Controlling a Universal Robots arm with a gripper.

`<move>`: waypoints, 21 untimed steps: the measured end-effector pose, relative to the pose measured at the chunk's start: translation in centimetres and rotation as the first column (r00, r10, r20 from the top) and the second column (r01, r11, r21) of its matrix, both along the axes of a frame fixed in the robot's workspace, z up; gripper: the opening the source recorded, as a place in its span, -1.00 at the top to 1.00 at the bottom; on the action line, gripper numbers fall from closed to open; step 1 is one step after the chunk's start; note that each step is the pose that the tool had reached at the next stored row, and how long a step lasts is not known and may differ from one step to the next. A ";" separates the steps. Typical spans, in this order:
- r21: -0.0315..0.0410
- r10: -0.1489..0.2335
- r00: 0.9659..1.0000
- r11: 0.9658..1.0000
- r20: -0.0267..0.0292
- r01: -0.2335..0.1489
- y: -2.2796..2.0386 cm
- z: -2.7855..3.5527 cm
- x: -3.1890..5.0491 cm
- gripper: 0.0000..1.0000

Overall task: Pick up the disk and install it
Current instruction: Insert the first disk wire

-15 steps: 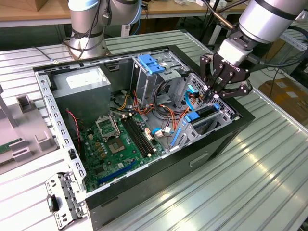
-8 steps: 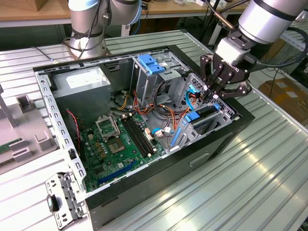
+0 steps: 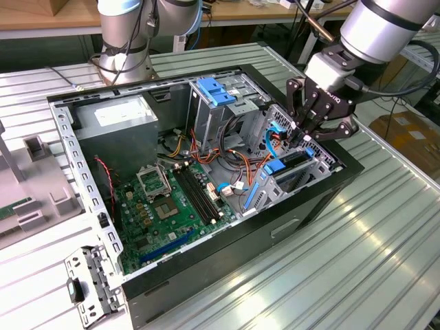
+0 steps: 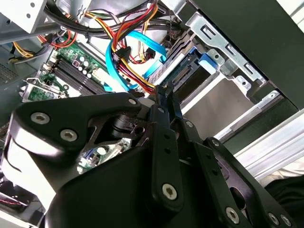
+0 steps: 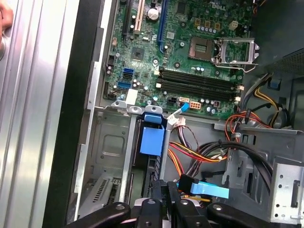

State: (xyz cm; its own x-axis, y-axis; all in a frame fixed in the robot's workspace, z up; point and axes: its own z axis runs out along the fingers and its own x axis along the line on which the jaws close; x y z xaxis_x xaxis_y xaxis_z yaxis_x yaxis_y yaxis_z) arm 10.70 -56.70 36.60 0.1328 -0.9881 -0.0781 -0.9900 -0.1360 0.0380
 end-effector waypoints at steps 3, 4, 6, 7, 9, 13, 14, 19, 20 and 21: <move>0.000 -0.015 1.000 1.000 0.000 0.015 0.00 -0.02 -0.01 0.66; 0.000 -0.020 1.000 1.000 0.000 0.020 0.00 -0.03 -0.02 0.66; 0.000 -0.036 0.999 0.999 0.000 0.036 0.00 -0.05 -0.03 0.66; 0.000 -0.041 0.999 0.999 0.000 0.041 0.00 -0.05 -0.04 0.66; 0.000 -0.053 0.999 0.999 0.000 0.053 0.00 -0.06 -0.04 0.66; 0.000 -0.089 0.996 0.996 0.000 0.089 0.00 -0.11 -0.05 0.66; 0.000 -0.093 0.996 0.996 0.000 0.093 0.00 -0.11 -0.05 0.66; 0.000 -0.095 0.996 0.996 0.000 0.095 0.00 -0.22 0.60 0.66; 0.000 -0.095 0.996 0.996 0.000 0.095 0.00 -0.24 0.71 0.66; 0.000 -0.095 0.996 0.996 0.000 0.095 0.00 -0.28 0.82 0.66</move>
State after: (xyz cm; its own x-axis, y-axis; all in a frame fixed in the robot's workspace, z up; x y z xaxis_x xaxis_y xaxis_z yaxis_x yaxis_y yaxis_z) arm 11.52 -56.69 36.32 0.0387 -0.9962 -0.0781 -0.9984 -0.0418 0.0382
